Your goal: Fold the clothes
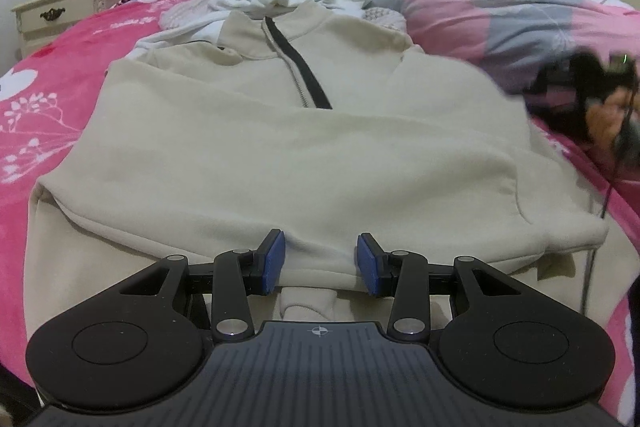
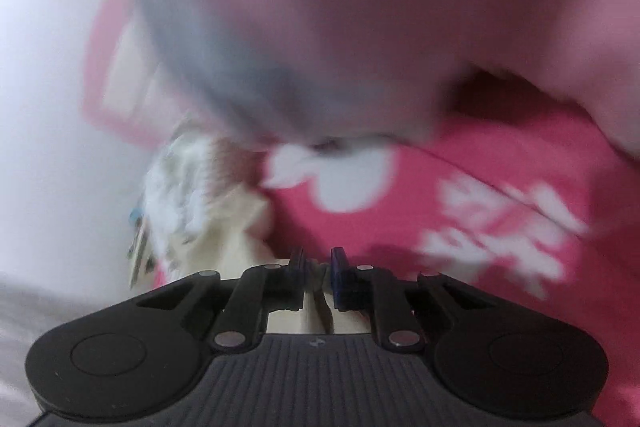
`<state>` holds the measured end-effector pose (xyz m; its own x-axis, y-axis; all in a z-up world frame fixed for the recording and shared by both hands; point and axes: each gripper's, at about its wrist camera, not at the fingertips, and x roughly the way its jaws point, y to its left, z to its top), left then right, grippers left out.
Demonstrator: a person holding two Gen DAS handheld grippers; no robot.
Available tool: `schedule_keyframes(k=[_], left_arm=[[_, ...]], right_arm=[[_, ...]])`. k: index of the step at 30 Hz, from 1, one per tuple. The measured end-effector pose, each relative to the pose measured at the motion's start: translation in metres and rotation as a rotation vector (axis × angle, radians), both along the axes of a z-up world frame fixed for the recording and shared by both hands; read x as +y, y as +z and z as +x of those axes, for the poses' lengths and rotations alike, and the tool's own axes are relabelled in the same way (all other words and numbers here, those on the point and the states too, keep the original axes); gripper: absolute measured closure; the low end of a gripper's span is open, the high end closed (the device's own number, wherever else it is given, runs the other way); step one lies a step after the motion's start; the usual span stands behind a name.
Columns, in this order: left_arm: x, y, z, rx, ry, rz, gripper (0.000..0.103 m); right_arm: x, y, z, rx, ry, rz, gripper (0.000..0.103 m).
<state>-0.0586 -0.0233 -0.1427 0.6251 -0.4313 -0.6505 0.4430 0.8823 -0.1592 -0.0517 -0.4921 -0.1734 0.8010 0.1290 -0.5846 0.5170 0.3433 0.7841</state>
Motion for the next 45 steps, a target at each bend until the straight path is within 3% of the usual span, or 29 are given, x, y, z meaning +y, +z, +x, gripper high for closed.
schedule_keyframes(k=[4,6,9,12,16,19,22,25,27,29,32,39,45], left_arm=[[0.002,0.0,0.002,0.008,0.008,-0.011,0.063],[0.004,0.0,0.002,0.013,0.014,-0.019,0.063],[0.006,0.0,0.003,0.017,0.02,-0.029,0.063],[0.006,0.0,0.003,0.016,0.019,-0.029,0.063],[0.007,0.0,0.003,0.019,0.019,-0.032,0.063],[0.01,0.004,0.005,0.022,0.034,-0.038,0.063],[0.022,0.02,0.014,-0.003,0.067,-0.068,0.063],[0.035,0.039,0.045,-0.036,0.115,-0.088,0.063],[0.038,0.049,0.075,-0.057,0.144,-0.066,0.059],[0.034,0.052,0.11,-0.08,0.143,-0.032,0.054],[0.024,0.047,0.165,-0.098,0.145,0.025,0.052],[0.016,0.034,0.256,-0.079,0.135,-0.045,0.052],[0.006,0.026,0.293,-0.093,0.057,-0.052,0.054]], right_arm=[[-0.002,-0.024,-0.012,-0.02,-0.123,0.055,0.094],[-0.005,-0.02,-0.025,-0.025,-0.205,0.028,0.095],[-0.001,-0.003,-0.032,-0.004,-0.204,-0.057,0.089],[0.029,0.032,-0.019,-0.038,-0.051,-0.295,0.089],[0.068,0.053,0.025,-0.048,0.194,-0.463,0.089],[0.081,0.057,0.059,-0.007,0.28,-0.534,0.089],[0.097,0.071,0.081,-0.041,0.368,-0.545,0.087],[0.123,0.09,0.104,-0.067,0.531,-0.662,0.083],[0.145,0.1,0.127,-0.081,0.657,-0.76,0.069],[0.166,0.106,0.147,-0.093,0.762,-0.861,0.062],[0.186,0.1,0.182,-0.083,0.851,-0.952,0.061],[0.189,0.092,0.246,-0.103,0.924,-0.989,0.059],[0.171,0.082,0.295,-0.105,0.98,-0.965,0.058]])
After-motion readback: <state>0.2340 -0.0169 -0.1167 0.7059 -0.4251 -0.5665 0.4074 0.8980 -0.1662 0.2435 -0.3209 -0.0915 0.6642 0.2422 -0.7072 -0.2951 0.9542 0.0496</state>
